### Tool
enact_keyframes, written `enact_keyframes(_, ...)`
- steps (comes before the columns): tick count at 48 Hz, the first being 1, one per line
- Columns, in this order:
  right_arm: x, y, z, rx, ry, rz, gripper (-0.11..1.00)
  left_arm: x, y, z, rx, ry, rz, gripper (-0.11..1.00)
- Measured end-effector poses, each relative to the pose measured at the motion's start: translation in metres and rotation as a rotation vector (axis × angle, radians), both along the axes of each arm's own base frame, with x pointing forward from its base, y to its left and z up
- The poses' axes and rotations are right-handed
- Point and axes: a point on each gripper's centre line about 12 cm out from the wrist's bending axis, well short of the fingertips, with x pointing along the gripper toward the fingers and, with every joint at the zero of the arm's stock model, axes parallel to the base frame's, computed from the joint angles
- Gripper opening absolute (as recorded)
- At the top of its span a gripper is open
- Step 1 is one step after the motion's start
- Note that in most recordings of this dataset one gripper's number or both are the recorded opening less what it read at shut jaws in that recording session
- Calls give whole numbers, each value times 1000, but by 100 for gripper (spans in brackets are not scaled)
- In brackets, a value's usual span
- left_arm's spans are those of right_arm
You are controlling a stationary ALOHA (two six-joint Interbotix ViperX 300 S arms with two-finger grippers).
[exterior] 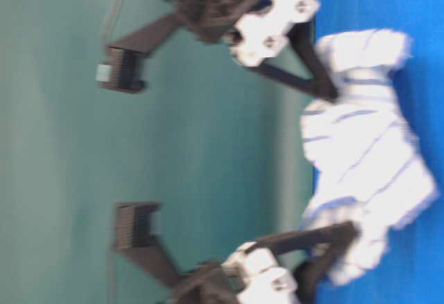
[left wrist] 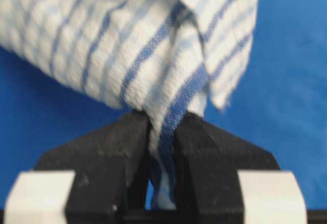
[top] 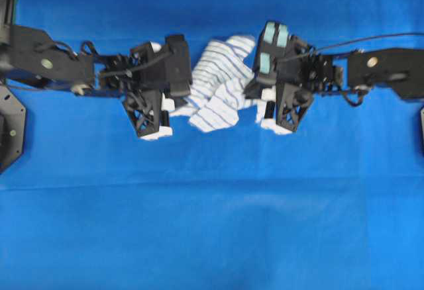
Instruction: Lift the towel with both arms.
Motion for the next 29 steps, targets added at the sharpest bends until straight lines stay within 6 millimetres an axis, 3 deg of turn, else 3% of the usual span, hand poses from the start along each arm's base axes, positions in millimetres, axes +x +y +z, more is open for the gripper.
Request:
enact_keyframes(19, -4, -4, 111, -54, -96, -17, 1, -11, -2, 118, 8, -109, -2, 6)
enact_keyframes(29, -12, -6, 162, -97, -142, -22, 1, -23, -3, 170, 19, -185, -1, 6)
